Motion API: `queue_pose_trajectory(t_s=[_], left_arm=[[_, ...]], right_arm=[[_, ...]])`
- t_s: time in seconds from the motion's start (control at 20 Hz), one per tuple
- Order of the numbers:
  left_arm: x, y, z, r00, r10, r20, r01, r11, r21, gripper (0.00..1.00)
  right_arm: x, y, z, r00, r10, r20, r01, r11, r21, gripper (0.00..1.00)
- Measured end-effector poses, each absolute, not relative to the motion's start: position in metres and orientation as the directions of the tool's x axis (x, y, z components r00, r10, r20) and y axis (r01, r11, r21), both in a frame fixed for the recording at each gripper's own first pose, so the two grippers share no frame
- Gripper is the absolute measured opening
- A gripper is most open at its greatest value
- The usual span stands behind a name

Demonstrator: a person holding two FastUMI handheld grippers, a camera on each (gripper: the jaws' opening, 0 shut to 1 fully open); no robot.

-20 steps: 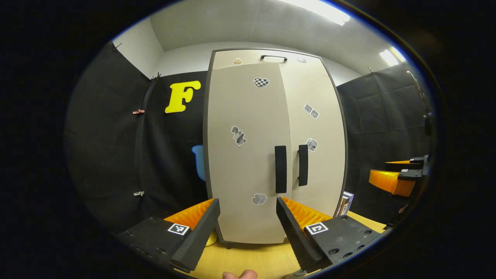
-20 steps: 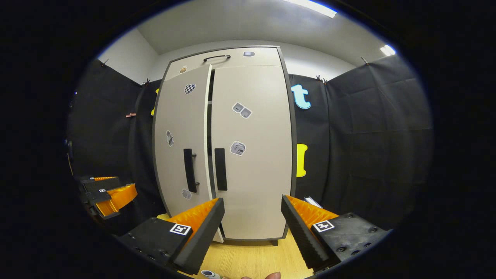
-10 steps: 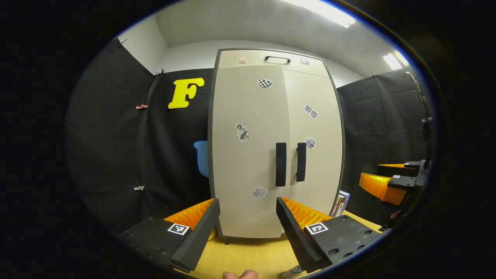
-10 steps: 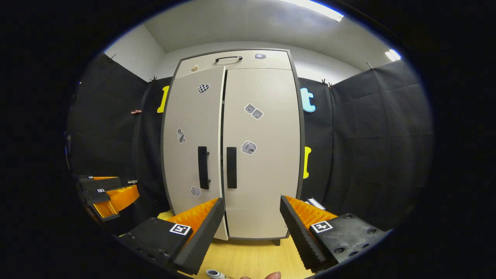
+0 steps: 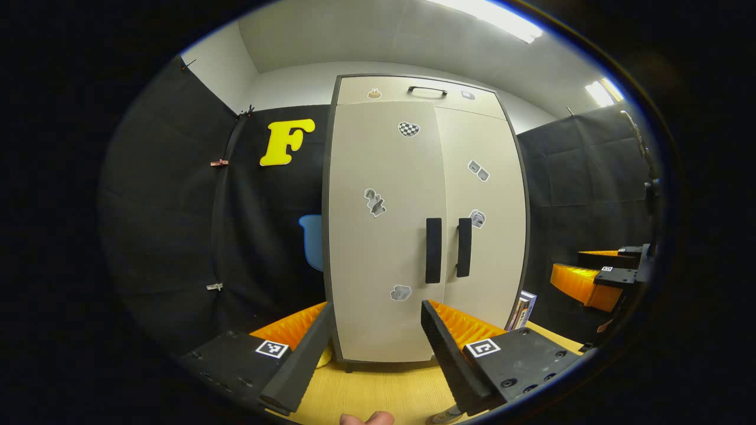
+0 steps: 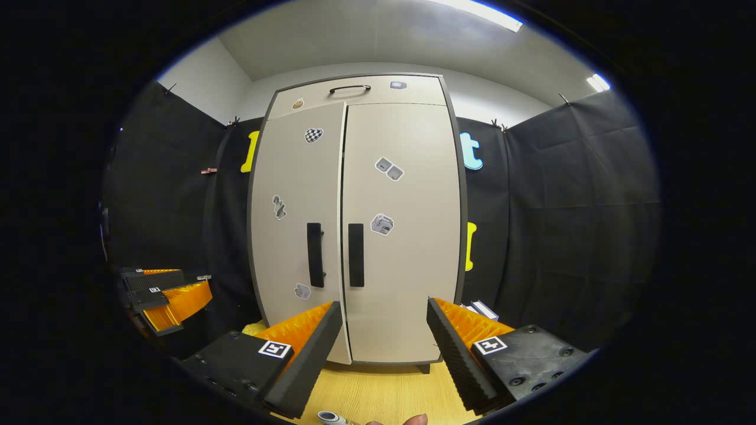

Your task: Grasp the bottle in the cabinet with the left hand and place it on the coaster, then close the right door with the right hand and the left door with the left hand.

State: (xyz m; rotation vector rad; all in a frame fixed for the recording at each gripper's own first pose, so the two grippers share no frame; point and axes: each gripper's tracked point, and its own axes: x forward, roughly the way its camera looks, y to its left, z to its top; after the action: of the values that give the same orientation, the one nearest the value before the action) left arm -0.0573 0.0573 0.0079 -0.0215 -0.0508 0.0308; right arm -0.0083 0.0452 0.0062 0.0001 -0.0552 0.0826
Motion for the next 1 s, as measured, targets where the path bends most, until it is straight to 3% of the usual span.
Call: queue_pose_trajectory(t_s=[1.0], left_arm=[[-0.0588, 0.0503, 0.0097, 0.998, 0.03, 0.052, -0.029, 1.0, -0.008, 0.93]], right_arm=[[-0.0124, 0.0365, 0.0081, 0.996, 0.075, 0.052, -0.075, 0.997, 0.003, 0.96]])
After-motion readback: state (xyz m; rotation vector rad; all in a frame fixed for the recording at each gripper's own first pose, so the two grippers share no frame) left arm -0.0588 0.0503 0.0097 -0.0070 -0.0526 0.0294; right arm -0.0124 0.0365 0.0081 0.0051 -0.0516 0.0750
